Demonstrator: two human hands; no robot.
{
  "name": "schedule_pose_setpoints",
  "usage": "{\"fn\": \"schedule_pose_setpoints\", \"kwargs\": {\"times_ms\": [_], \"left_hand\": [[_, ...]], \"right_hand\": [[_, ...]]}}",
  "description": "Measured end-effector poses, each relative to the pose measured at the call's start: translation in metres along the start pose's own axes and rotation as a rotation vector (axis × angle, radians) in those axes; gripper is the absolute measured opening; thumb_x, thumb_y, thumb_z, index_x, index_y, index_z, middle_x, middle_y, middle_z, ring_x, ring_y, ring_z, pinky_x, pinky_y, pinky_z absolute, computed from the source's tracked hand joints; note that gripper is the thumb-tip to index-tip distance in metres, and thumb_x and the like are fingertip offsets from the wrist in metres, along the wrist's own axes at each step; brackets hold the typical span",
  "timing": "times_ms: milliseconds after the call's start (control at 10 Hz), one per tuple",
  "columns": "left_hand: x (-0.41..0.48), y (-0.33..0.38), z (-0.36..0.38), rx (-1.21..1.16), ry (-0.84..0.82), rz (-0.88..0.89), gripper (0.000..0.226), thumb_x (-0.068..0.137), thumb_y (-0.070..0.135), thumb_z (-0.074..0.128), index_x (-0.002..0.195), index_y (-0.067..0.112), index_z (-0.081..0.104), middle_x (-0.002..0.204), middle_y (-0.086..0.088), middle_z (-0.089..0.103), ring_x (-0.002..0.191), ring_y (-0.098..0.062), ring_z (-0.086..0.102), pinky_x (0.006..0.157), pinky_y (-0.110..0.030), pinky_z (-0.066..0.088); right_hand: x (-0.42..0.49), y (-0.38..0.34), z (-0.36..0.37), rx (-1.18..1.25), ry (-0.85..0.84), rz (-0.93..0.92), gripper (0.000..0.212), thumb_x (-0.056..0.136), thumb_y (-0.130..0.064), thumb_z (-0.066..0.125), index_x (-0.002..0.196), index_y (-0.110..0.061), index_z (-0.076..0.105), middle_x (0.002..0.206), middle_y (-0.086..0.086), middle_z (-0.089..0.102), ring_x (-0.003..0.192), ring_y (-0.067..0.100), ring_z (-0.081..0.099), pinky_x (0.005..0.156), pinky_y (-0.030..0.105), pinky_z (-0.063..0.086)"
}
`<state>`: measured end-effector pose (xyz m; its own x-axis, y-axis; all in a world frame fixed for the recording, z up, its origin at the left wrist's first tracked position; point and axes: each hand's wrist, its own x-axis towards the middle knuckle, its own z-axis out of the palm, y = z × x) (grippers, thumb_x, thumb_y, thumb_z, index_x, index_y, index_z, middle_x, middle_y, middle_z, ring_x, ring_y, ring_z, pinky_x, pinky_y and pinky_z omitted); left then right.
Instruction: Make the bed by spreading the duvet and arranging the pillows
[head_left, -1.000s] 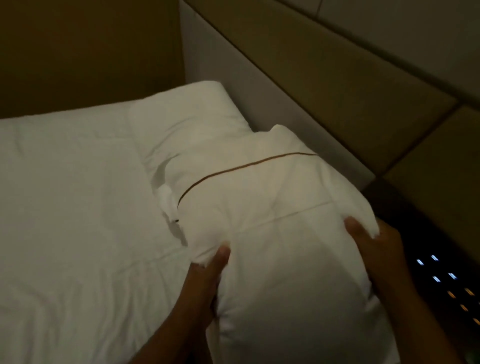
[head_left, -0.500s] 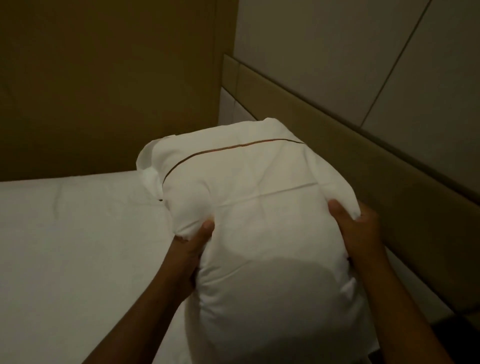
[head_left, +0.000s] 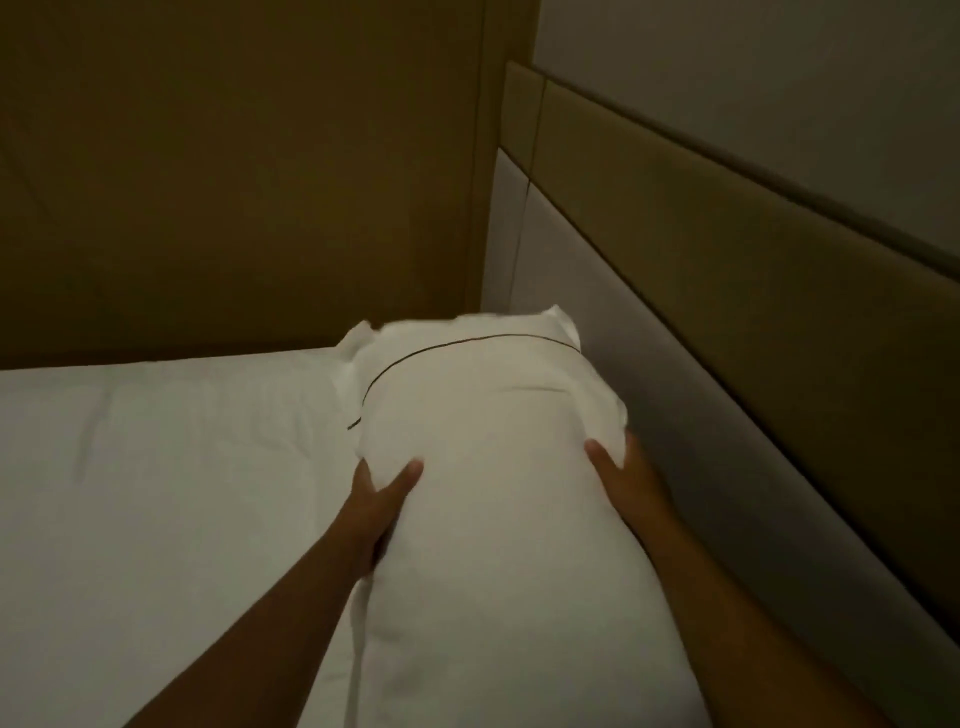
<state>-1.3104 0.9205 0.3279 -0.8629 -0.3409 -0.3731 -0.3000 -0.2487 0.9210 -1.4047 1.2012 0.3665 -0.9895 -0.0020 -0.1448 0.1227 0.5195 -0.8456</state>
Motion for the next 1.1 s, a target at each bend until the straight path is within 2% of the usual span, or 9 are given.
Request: {"fn": "schedule_pose_setpoints", "kwargs": {"times_ms": [100, 200, 300, 400, 500, 700, 800, 900, 1100], "left_hand": [[0.019, -0.037, 0.006, 0.157, 0.101, 0.023, 0.104, 0.061, 0.071, 0.075, 0.147, 0.038, 0.026, 0.14, 0.012, 0.046, 0.126, -0.017, 0.048, 0.109, -0.046, 0.04], [0.035, -0.056, 0.011, 0.241, 0.106, 0.052, 0.097, 0.064, 0.07, 0.074, 0.145, 0.04, 0.029, 0.14, 0.014, 0.047, 0.126, -0.013, 0.049, 0.108, -0.047, 0.041], [0.041, -0.074, 0.011, 0.272, 0.091, 0.079, 0.09, 0.064, 0.068, 0.076, 0.141, 0.044, 0.035, 0.138, 0.011, 0.054, 0.125, -0.016, 0.055, 0.103, -0.05, 0.046], [0.034, -0.072, 0.008, 0.247, 0.134, 0.036, 0.1, 0.059, 0.071, 0.076, 0.143, 0.041, 0.031, 0.14, 0.01, 0.05, 0.125, -0.016, 0.052, 0.106, -0.047, 0.043], [0.022, -0.067, 0.001, 0.249, 0.112, -0.025, 0.1, 0.059, 0.072, 0.076, 0.142, 0.035, 0.035, 0.137, 0.004, 0.054, 0.12, -0.02, 0.056, 0.102, -0.046, 0.047], [-0.058, -0.039, -0.015, 0.291, 0.046, -0.148, 0.12, 0.064, 0.074, 0.066, 0.153, 0.015, 0.012, 0.156, -0.011, 0.028, 0.14, -0.031, 0.035, 0.114, -0.042, 0.032], [-0.114, -0.033, -0.026, 0.377, -0.057, -0.181, 0.108, 0.071, 0.069, 0.068, 0.151, 0.017, 0.018, 0.152, -0.01, 0.034, 0.133, -0.032, 0.042, 0.104, -0.045, 0.041], [-0.169, -0.031, -0.045, 0.583, -0.11, -0.054, 0.082, 0.076, 0.065, 0.066, 0.139, 0.022, 0.038, 0.136, -0.005, 0.052, 0.118, -0.028, 0.055, 0.093, -0.041, 0.049], [-0.25, -0.013, -0.086, 0.747, -0.049, 0.116, 0.064, 0.079, 0.047, 0.071, 0.132, 0.018, 0.05, 0.113, -0.009, 0.068, 0.102, -0.027, 0.066, 0.087, -0.037, 0.052]], "right_hand": [[0.035, 0.028, 0.018, -0.081, -0.039, 0.077, 0.087, 0.082, -0.074, 0.047, 0.152, -0.032, 0.016, 0.151, 0.009, 0.039, 0.132, 0.036, 0.043, 0.108, 0.045, 0.037], [0.043, 0.042, 0.025, -0.114, -0.071, 0.101, 0.092, 0.076, -0.08, 0.044, 0.151, -0.036, 0.013, 0.151, 0.009, 0.039, 0.13, 0.036, 0.044, 0.107, 0.049, 0.04], [0.038, 0.055, 0.028, -0.123, -0.018, 0.073, 0.083, 0.086, -0.065, 0.049, 0.152, -0.032, 0.013, 0.154, 0.01, 0.034, 0.134, 0.035, 0.04, 0.109, 0.045, 0.037], [0.032, 0.055, 0.028, -0.11, -0.013, 0.084, 0.081, 0.088, -0.059, 0.051, 0.153, -0.028, 0.014, 0.153, 0.011, 0.035, 0.134, 0.035, 0.041, 0.106, 0.041, 0.037], [0.023, 0.047, 0.026, -0.137, -0.031, 0.096, 0.085, 0.084, -0.068, 0.045, 0.152, -0.029, 0.013, 0.151, 0.012, 0.039, 0.129, 0.036, 0.046, 0.103, 0.042, 0.04], [-0.025, 0.027, 0.01, -0.424, -0.054, 0.137, 0.076, 0.088, -0.073, 0.023, 0.152, -0.034, 0.006, 0.155, 0.016, 0.028, 0.136, 0.041, 0.035, 0.112, 0.056, 0.029], [-0.085, 0.014, 0.01, -0.677, -0.038, 0.106, 0.077, 0.088, -0.074, 0.01, 0.153, -0.033, 0.005, 0.157, 0.018, 0.022, 0.14, 0.04, 0.027, 0.116, 0.054, 0.017], [-0.157, 0.004, 0.014, -0.788, -0.073, 0.008, 0.08, 0.088, -0.074, 0.014, 0.153, -0.028, 0.006, 0.159, 0.015, 0.016, 0.145, 0.036, 0.019, 0.119, 0.052, 0.011], [-0.286, -0.013, 0.023, -0.699, -0.269, -0.039, 0.093, 0.084, -0.075, 0.033, 0.154, -0.022, 0.005, 0.161, 0.015, 0.011, 0.146, 0.034, 0.018, 0.118, 0.043, 0.022]]}}
